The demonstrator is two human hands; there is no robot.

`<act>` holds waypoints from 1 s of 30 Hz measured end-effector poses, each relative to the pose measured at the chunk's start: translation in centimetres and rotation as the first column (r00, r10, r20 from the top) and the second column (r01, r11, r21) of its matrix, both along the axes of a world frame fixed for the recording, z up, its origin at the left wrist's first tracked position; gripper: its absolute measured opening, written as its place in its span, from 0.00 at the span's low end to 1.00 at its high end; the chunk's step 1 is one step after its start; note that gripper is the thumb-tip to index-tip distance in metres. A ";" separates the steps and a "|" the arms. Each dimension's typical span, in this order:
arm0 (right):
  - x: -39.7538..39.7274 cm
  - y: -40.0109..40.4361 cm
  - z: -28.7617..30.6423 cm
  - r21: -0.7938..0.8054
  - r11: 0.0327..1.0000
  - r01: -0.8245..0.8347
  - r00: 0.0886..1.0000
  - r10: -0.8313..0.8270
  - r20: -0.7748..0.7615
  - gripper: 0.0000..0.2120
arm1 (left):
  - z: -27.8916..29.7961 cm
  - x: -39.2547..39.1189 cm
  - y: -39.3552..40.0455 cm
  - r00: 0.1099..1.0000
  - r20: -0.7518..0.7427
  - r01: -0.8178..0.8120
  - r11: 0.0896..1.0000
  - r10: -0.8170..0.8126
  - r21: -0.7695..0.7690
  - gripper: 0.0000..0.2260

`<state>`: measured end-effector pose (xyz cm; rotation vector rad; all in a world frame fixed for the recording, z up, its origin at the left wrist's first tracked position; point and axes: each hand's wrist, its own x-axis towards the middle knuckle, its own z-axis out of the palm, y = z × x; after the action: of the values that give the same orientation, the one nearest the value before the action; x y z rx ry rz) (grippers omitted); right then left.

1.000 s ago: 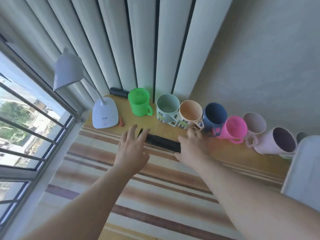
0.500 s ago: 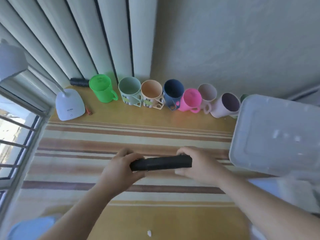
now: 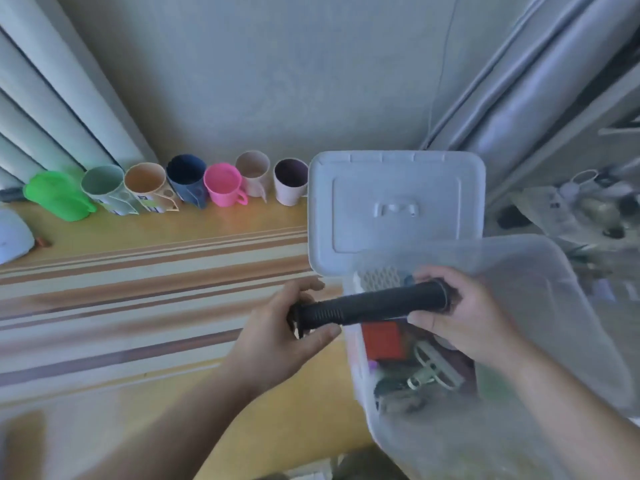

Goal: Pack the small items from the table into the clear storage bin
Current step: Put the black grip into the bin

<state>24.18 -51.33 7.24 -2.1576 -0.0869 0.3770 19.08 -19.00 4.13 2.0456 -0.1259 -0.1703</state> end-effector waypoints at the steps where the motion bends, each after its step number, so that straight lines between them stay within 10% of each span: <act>1: -0.2 -2.3 0.1 -0.027 1.000 -0.003 0.999 0.004 0.037 0.31 | 0.7 0.4 -2.1 0.999 0.034 -0.004 0.999 0.003 0.043 0.25; 11: -2.3 -20.0 -1.1 -0.380 0.924 -0.035 0.978 0.109 0.177 0.22 | 1.9 3.2 -19.1 0.974 -0.008 0.209 0.882 -0.227 0.423 0.28; 18: -4.2 -23.1 -5.0 -0.666 0.648 -0.371 0.927 0.307 -0.218 0.20 | -0.9 -0.6 -24.2 0.903 -0.094 0.365 0.632 -0.420 0.683 0.16; 30: -2.5 -23.2 -7.9 -0.641 0.583 -0.499 0.866 0.297 -0.403 0.26 | -5.0 -2.6 -26.4 0.857 -0.241 0.462 0.472 -0.455 0.751 0.23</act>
<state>21.72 -74.56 -0.66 -2.8598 -0.3403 1.1227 16.49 -45.36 -0.89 2.8718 -0.7292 -0.6849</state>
